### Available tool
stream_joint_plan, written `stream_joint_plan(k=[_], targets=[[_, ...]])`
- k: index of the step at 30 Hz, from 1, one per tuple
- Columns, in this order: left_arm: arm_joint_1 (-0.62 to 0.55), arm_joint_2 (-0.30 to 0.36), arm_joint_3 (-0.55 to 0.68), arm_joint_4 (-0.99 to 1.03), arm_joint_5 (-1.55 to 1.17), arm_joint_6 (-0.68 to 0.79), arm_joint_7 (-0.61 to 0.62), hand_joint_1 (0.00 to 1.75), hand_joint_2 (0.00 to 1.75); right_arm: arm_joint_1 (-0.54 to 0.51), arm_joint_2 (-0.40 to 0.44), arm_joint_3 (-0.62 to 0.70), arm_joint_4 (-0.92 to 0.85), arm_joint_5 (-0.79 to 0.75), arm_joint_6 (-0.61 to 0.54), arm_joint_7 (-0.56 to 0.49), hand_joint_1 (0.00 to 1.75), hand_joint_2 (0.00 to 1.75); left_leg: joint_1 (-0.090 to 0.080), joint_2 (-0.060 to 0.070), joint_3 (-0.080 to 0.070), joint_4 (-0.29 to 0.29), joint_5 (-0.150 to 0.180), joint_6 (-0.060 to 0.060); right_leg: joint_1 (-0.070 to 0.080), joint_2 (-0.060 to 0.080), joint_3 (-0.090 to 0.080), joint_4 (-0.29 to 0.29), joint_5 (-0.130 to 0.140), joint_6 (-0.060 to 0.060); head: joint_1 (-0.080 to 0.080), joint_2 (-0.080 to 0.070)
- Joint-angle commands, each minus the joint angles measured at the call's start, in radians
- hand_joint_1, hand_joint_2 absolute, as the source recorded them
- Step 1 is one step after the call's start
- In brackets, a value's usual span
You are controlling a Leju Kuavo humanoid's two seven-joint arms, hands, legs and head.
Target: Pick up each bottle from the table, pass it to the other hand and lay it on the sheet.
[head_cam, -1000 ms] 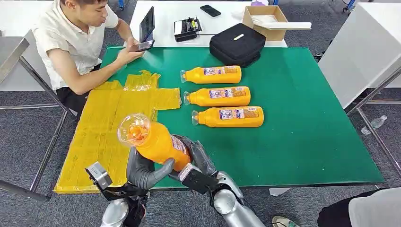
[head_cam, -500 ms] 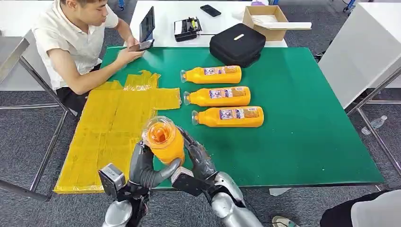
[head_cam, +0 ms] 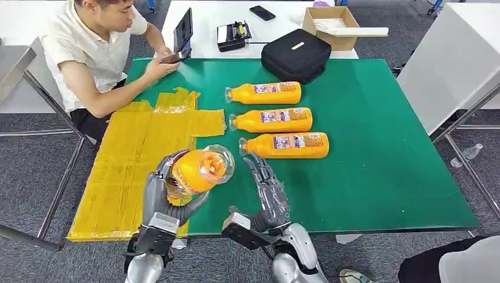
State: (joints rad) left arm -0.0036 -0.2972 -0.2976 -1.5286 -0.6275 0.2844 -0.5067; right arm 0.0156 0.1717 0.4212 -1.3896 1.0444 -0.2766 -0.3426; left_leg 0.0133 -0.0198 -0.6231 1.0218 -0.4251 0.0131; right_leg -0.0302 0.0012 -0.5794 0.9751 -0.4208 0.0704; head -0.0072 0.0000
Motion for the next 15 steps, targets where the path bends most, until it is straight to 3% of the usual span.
stream_joint_plan(k=[1,2,3,15], targets=[[-0.023,0.013,0.1,0.032,-0.423,0.164,0.145,1.75,1.75,0.064,0.0,-0.122,-0.116,0.03,0.002,-0.004,0.0,1.75,0.0,0.0,0.002,-0.001,0.0,0.0,0.0,-0.001,0.002,0.0,-0.001,-0.003,0.0,0.0],[-0.04,0.03,0.093,0.064,-0.625,0.233,0.206,1.75,1.75,0.054,-0.001,-0.123,-0.102,0.028,0.004,-0.012,0.0,1.75,0.0,0.0,0.004,-0.001,-0.001,0.0,0.001,-0.001,0.004,-0.001,-0.001,-0.004,0.0,0.0],[-0.047,0.036,0.09,0.08,-0.662,0.238,0.23,1.75,1.75,0.048,-0.001,-0.125,-0.095,0.023,0.005,-0.017,0.0,1.75,0.0,0.0,0.003,-0.001,0.0,0.0,0.001,-0.001,0.003,-0.001,0.0,-0.003,0.0,0.0],[-0.164,0.086,0.116,0.402,-0.826,0.173,0.366,1.75,1.75,0.021,-0.009,-0.124,-0.079,-0.016,-0.007,-0.057,0.0,1.75,0.0,0.001,0.005,-0.002,0.0,0.0,0.0,-0.001,0.005,-0.002,0.0,-0.004,0.0,0.0]])
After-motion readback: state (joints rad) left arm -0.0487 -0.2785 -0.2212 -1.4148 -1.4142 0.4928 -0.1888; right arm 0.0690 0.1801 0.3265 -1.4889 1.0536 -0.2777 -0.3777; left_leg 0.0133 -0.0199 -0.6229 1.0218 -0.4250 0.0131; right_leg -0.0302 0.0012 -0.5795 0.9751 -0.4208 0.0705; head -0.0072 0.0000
